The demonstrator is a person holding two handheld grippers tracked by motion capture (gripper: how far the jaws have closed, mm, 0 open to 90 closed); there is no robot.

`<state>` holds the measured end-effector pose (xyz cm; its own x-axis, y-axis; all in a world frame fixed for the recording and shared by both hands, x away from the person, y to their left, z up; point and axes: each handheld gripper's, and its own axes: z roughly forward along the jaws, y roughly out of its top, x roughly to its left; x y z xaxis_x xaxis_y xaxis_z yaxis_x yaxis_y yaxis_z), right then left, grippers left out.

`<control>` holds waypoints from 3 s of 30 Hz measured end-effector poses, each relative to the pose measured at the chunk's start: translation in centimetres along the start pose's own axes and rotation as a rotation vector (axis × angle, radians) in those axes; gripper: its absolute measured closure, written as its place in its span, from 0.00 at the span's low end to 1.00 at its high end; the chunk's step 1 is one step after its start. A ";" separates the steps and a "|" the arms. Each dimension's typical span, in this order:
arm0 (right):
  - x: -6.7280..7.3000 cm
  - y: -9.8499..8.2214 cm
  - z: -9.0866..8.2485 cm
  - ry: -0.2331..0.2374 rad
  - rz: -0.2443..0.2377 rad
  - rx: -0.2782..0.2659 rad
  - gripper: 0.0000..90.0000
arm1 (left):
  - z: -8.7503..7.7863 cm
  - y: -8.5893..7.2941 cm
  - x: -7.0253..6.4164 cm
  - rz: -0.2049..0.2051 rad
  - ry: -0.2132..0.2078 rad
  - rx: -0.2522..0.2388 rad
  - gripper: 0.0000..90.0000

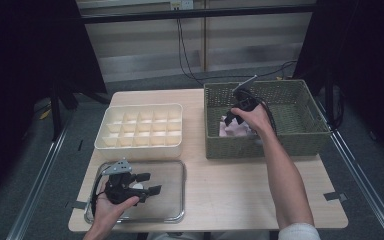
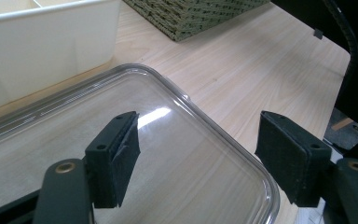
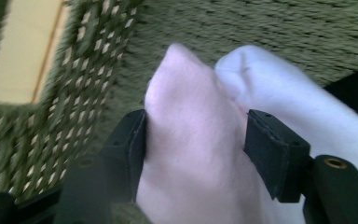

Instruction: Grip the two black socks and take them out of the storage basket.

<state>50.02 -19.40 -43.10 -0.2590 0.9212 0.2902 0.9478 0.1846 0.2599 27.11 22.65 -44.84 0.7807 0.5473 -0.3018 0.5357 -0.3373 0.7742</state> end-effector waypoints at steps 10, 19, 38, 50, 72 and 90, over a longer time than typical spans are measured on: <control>1.4 0.4 0.3 0.104 -0.035 -0.032 0.93 | 0.1 0.0 0.0 -0.014 -0.014 0.003 0.33; 3.1 0.7 -0.5 0.221 -0.055 -0.123 0.84 | 0.5 0.1 -0.2 -0.007 -0.017 0.017 0.33; -5.7 -2.9 -4.8 -0.003 0.071 -0.175 0.52 | 1.0 0.2 -0.1 -0.003 -0.013 0.029 0.33; -5.8 -1.8 -2.6 -0.101 0.052 -0.072 0.54 | 0.7 0.0 0.2 -0.008 -0.010 0.025 0.33; -5.2 -1.2 -2.2 0.013 0.081 -0.078 0.97 | 1.1 0.1 0.1 -0.011 -0.014 0.033 0.32; 0.0 1.5 -3.5 0.209 -0.011 -0.314 0.98 | 1.1 0.0 0.2 -0.011 -0.009 0.038 0.32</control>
<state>50.82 -20.29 -39.48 -0.3321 0.8241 0.4589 0.8498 0.0503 0.5247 27.62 21.93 -45.50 0.7772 0.5443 -0.3157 0.5563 -0.3599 0.7490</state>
